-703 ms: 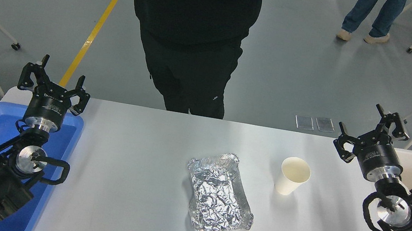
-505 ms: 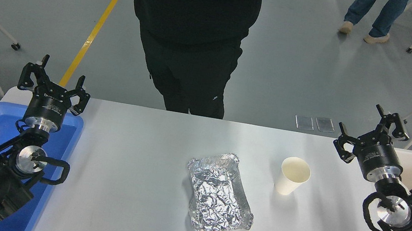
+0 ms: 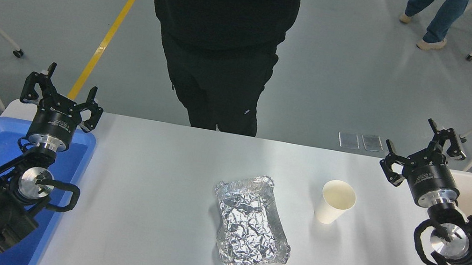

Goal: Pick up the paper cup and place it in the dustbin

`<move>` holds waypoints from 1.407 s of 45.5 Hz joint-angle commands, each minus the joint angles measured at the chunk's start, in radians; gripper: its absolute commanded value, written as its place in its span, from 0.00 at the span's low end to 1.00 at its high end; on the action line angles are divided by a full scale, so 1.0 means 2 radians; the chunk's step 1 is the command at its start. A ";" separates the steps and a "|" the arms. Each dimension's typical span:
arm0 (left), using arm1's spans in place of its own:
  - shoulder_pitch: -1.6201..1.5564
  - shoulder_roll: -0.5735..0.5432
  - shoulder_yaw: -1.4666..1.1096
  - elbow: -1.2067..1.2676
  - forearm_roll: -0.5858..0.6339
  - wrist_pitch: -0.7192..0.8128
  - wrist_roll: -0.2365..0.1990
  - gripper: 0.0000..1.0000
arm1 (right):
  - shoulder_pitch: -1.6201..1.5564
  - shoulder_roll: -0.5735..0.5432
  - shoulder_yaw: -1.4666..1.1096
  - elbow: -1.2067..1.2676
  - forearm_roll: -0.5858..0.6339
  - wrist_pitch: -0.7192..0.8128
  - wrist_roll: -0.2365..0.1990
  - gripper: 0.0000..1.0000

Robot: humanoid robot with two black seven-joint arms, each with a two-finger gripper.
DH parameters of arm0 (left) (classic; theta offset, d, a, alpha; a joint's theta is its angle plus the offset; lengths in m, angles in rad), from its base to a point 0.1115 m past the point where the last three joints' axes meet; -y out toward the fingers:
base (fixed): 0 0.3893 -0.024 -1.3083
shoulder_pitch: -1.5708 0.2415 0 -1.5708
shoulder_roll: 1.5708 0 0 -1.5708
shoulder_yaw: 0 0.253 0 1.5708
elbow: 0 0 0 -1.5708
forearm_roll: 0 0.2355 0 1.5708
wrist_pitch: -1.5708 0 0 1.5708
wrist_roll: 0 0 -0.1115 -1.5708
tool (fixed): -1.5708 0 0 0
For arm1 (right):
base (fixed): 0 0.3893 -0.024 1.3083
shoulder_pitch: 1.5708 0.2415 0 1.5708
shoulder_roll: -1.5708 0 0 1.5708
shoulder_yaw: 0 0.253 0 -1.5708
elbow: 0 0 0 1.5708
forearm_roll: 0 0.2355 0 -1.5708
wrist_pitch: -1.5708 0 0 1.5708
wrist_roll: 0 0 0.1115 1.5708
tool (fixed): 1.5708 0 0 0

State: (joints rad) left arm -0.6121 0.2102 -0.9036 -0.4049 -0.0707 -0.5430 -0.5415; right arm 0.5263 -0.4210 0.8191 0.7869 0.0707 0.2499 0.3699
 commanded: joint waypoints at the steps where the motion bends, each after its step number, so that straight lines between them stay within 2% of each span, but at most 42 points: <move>1: 0.000 0.000 0.000 0.000 0.000 0.000 0.000 0.99 | 0.010 0.000 -0.003 -0.002 0.000 0.000 0.000 1.00; 41: 0.000 0.000 -0.001 0.000 0.000 0.000 0.000 0.99 | 0.038 -0.022 -0.008 -0.007 -0.010 -0.001 -0.002 1.00; 46: 0.000 0.000 0.000 0.000 0.000 -0.001 0.000 0.99 | 0.078 -0.045 -0.072 -0.034 -0.009 -0.004 -0.002 1.00; 59: 0.000 0.000 0.000 0.000 0.000 0.000 0.000 0.99 | 0.202 -0.080 -0.336 -0.063 0.001 -0.032 -0.005 1.00; 64: -0.001 0.000 0.000 0.000 0.000 0.000 0.000 0.99 | 0.241 -0.082 -0.424 -0.063 0.007 -0.039 -0.020 1.00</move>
State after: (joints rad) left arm -0.6128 0.2104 -0.9038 -0.4048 -0.0708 -0.5431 -0.5415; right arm 0.8403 -0.5499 0.3339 0.6825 0.0683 0.2046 0.3614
